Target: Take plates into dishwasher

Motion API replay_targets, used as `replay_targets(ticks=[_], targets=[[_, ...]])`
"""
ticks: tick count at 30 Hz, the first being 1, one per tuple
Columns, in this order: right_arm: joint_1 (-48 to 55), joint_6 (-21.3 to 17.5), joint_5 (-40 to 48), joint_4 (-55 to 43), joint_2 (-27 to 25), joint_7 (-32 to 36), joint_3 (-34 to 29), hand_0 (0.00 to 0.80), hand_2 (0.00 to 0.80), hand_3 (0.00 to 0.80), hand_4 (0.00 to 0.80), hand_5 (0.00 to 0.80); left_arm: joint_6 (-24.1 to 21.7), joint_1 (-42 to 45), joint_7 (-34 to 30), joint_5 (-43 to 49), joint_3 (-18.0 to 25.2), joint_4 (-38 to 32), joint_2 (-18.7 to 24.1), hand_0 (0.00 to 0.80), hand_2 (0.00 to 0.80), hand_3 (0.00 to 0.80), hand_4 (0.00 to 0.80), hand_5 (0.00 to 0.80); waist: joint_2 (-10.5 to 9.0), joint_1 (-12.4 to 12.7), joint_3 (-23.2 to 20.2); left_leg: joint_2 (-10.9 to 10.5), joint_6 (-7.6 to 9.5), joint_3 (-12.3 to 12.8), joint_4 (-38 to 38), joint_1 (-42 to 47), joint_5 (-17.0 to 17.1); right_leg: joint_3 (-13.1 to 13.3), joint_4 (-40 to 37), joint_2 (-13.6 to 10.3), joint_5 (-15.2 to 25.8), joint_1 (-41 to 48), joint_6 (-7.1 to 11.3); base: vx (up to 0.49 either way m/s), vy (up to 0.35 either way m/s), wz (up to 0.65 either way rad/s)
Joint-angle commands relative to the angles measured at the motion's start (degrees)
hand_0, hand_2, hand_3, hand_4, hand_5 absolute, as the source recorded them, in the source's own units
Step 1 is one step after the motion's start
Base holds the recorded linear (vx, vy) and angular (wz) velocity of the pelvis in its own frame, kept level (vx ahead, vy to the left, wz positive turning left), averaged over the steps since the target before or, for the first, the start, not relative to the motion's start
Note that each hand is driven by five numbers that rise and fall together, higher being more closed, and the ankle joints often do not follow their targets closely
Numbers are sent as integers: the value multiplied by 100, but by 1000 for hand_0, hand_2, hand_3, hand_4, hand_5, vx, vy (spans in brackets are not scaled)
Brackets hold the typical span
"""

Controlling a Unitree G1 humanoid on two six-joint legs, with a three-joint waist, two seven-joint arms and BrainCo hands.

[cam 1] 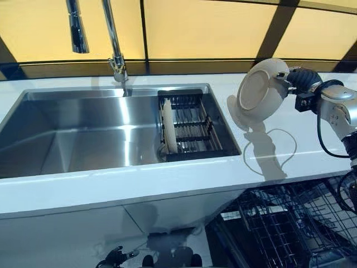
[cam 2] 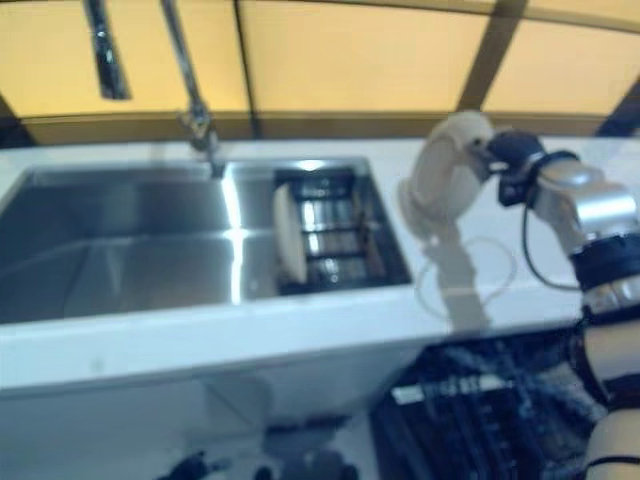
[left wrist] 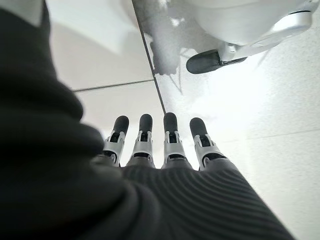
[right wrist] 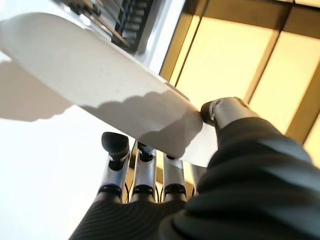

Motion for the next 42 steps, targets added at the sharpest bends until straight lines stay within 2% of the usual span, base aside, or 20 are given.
replay_targets(ticks=[1, 6, 10, 24, 29, 36, 42], targets=[[-568, -519, 137, 130, -350, -150, -201, 800, 800, 800, 800, 800, -202, -112, -6, -33, -230, 297, 224, 0, 0, 0, 0, 0, -307, -39, -337, -31, 20, -64, -9, 74, -205, 48, 3, -341, 304, -138, 435, 4, -5, -19], [-412, -461, 72, 186, -639, -116, -326, 800, 800, 800, 800, 800, -205, -85, -64, 40, -224, 281, 253, 0, 0, 0, 0, 0, -307, -141, -374, 3, 19, 1, -9, 127, -234, 161, 3, -295, 299, -139, 430, 5, -7, -10], [-117, -367, -93, 178, -901, 165, -460, 800, 800, 800, 800, 800, -147, -105, -78, 69, -226, 258, 261, 0, 0, 0, 0, 0, -315, -270, -390, 43, 11, 92, -9, 176, -254, 271, 3, -267, 313, -149, 438, 9, -4, -12], [1175, -417, -854, -82, -1595, 982, -1133, 800, 800, 800, 800, 800, -139, -97, -115, 271, -74, 235, 280, 0, 0, 0, 0, 0, -311, -689, -348, 149, 1, 418, -9, 291, -283, 575, 3, -184, 384, -249, 468, -6, -3, -17], [1915, -384, -963, -232, -1689, 1352, -1610, 800, 800, 800, 800, 800, -171, -79, -107, 303, 38, 268, 248, 0, 0, 0, 0, 0, -315, -840, -322, 175, 10, 543, -9, 328, -299, 672, 3, -155, 409, -285, 465, -2, 4, -8], [3242, -635, -1072, -530, -1745, 1491, -2662, 800, 800, 800, 800, 800, -200, -9, -118, 348, 157, 272, 285, 0, 0, 0, 0, 0, -311, -1043, -254, 216, 26, 682, -9, 327, -313, 804, 3, -111, 441, -359, 474, -15, -11, -11], [4076, -846, -1135, -800, -1714, 1874, -3260, 800, 800, 800, 800, 800, -199, -35, -123, 363, 240, 261, 315, 0, 0, 0, 0, 0, -302, -1199, -216, 234, 38, 783, -9, 326, -325, 902, 3, -80, 469, -423, 477, -16, -9, -13]])
